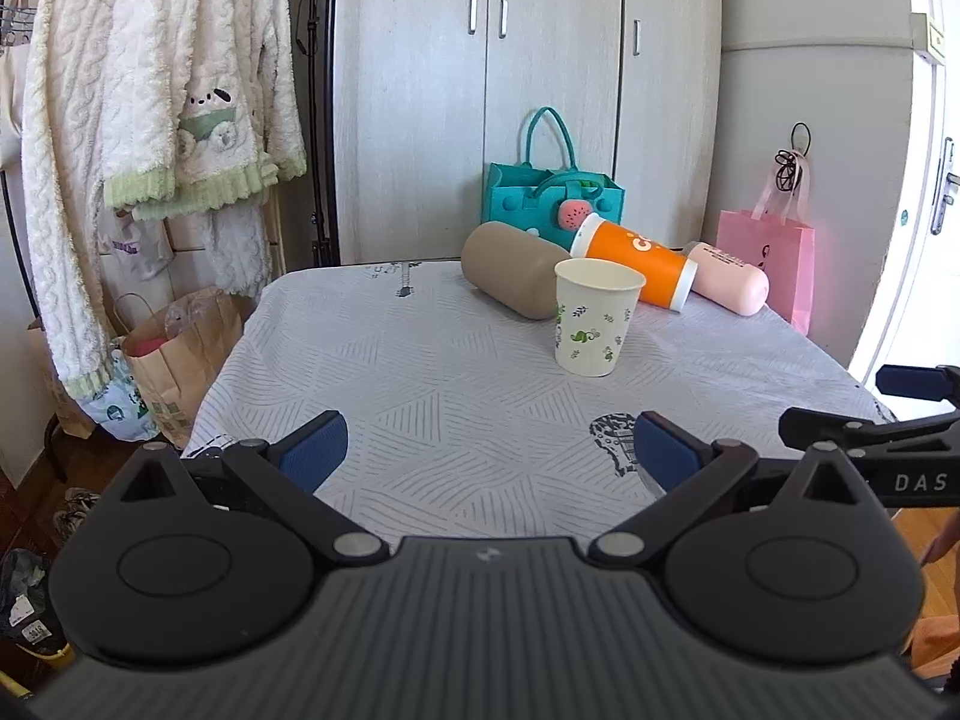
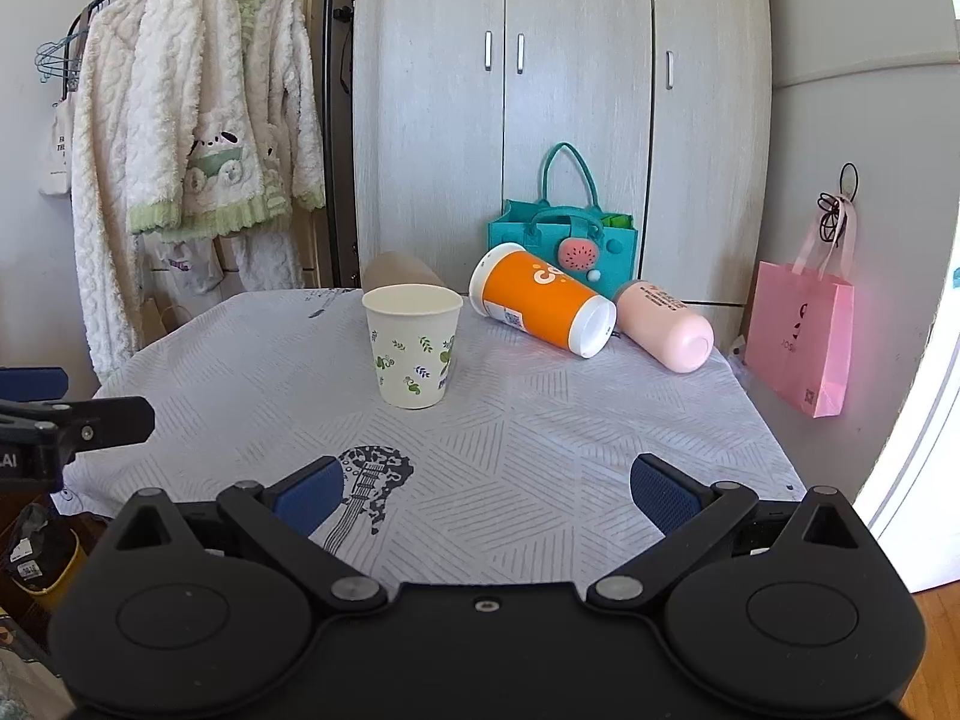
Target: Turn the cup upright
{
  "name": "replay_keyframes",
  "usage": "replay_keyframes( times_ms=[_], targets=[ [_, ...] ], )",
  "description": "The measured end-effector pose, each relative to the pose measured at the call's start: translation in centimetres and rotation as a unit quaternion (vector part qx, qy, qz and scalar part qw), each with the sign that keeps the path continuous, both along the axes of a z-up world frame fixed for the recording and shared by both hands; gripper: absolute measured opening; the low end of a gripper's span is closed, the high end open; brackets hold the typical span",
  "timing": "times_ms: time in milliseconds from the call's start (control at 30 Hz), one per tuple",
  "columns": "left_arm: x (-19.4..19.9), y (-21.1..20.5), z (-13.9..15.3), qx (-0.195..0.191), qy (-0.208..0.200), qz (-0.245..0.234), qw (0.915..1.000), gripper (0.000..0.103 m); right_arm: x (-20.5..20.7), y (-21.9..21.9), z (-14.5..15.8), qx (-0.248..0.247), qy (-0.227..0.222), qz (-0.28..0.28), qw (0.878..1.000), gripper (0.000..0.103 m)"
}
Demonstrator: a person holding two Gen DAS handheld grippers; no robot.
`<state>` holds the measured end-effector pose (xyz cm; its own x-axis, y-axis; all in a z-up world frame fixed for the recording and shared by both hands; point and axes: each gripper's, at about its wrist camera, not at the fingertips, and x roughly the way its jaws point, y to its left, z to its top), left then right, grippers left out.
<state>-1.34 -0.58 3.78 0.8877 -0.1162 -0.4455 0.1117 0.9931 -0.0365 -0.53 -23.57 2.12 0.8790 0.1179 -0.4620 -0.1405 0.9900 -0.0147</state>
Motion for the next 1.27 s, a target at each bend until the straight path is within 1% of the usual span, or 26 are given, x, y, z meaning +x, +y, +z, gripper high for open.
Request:
replay_keyframes(
  times_ms=[267, 367, 433, 533, 933, 1267],
  targets=[
    [0.4, 0.2, -0.5, 0.002, 0.002, 0.0, 1.0, 0.103, 0.4, 0.1, -0.5, -0.004, 0.008, -0.018, 1.0, 0.103],
    [0.5, 0.1, -0.7, 0.007, 0.002, 0.007, 0.9999, 0.103, 0.1, 0.1, -0.5, -0.004, -0.004, -0.027, 1.0, 0.103],
    [0.7, 0.2, -0.8, 0.005, 0.01, 0.007, 0.9999, 0.103, -0.2, 0.4, -0.4, -0.014, -0.013, -0.033, 0.999, 0.103],
    [1.0, 0.5, -0.9, -0.007, 0.019, 0.008, 0.9998, 0.103, -0.4, 0.8, -0.3, -0.022, -0.018, -0.036, 0.999, 0.103],
    [0.9, 0.7, -1.1, -0.005, 0.02, 0.013, 0.9997, 0.103, -0.7, 1.1, -0.4, -0.024, -0.022, -0.044, 0.999, 0.103],
    [1.1, 1.0, -1.3, -0.011, 0.025, 0.019, 0.9994, 0.103, -0.7, 1.2, -0.4, -0.026, -0.023, -0.048, 0.998, 0.103]
  ],
)
